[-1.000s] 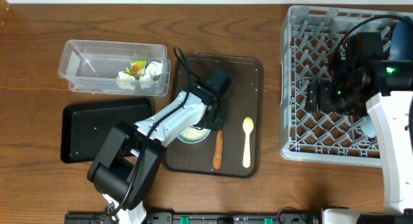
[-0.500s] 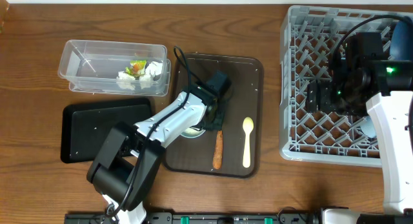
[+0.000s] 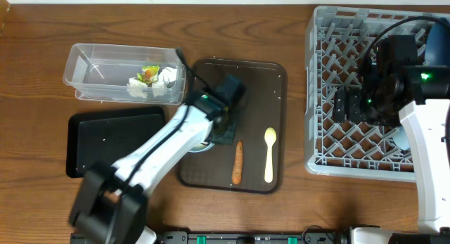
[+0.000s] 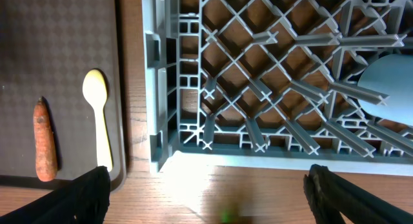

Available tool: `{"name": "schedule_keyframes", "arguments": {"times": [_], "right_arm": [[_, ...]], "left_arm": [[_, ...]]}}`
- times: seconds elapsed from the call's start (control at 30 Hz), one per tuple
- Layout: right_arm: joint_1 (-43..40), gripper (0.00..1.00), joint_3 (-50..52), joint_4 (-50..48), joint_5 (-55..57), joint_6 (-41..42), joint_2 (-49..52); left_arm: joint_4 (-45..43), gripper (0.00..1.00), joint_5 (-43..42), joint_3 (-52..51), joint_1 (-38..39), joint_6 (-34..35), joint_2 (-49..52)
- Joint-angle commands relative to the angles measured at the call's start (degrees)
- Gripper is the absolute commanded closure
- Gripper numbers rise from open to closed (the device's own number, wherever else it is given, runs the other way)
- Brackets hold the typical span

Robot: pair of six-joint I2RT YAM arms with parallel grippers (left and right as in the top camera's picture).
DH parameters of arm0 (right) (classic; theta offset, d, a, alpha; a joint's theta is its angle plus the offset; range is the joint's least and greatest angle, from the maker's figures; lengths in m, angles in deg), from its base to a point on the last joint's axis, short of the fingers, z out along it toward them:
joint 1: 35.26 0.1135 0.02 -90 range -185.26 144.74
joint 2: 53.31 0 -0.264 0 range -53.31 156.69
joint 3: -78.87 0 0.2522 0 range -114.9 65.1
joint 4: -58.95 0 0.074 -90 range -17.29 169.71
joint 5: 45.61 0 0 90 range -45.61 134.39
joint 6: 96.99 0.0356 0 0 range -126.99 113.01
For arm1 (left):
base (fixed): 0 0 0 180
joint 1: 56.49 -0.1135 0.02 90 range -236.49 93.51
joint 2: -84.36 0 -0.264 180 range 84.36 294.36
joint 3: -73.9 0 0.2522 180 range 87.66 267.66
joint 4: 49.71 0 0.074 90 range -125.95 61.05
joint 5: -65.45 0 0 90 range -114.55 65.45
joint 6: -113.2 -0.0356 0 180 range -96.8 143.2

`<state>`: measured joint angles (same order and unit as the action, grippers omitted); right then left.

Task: Sort waste into correct bins and load items into the dishwasher rack
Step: 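Lift the rice bowl with the left gripper toward the black tray, then tip the rice bowl over the black tray to dump the rice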

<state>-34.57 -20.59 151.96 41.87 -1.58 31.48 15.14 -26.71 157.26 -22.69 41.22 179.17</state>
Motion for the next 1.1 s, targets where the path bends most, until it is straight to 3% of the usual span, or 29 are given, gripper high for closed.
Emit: {"name": "schedule_keyframes", "arguments": {"times": [0.0, 0.33, 0.7, 1.07], "right_arm": [[-0.28, 0.05, 0.26, -0.02, 0.74, -0.35, -0.46], [-0.28, 0.04, 0.26, 0.0, 0.7, -0.35, -0.46], [-0.28, 0.04, 0.26, 0.0, 0.57, -0.35, -0.46], [-0.28, 0.04, 0.26, 0.0, 0.59, -0.35, -0.46]], "left_arm": [[2.21, 0.94, 2.05, 1.16, -2.36, 0.09, -5.07], [9.2, 0.94, -0.15, 1.14, -20.87, -0.02, -15.04], [6.88, 0.94, -34.73, -1.75, -46.93, -16.13, -14.78], [6.69, 0.94, -64.87, -7.08, -60.94, -31.95, -6.34]]}}
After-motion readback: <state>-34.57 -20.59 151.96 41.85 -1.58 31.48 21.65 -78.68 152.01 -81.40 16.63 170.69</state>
